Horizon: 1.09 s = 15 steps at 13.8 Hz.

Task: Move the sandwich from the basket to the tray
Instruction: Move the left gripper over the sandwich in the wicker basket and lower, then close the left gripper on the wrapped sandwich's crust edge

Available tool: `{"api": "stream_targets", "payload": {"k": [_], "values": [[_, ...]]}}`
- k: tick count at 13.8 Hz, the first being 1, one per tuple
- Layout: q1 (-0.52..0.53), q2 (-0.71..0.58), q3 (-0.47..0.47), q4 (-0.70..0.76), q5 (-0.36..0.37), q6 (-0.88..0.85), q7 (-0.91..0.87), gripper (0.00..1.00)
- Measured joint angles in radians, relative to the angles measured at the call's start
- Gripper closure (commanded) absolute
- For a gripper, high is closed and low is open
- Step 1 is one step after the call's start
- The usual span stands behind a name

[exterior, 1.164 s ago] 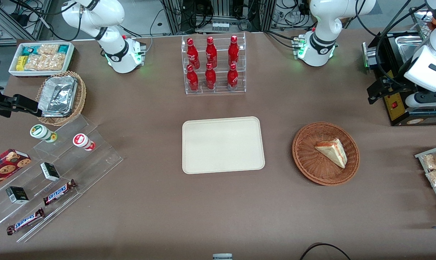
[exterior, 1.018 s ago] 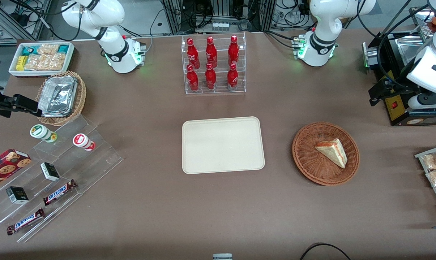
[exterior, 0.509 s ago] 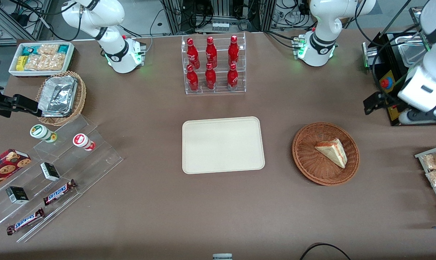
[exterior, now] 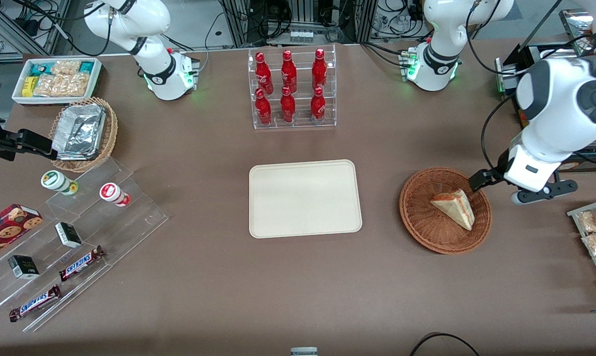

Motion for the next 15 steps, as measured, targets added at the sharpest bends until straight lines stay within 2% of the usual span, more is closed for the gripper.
{"api": "stream_targets", "payload": {"k": [4,9,15], "values": [[0.002,-0.005,0.001,-0.151,0.000,0.188,-0.243,0.00],[0.008,0.008,0.005,-0.259,0.000,0.346,-0.339,0.00],[0.010,0.126,0.007,-0.318,0.000,0.552,-0.424,0.00]]}}
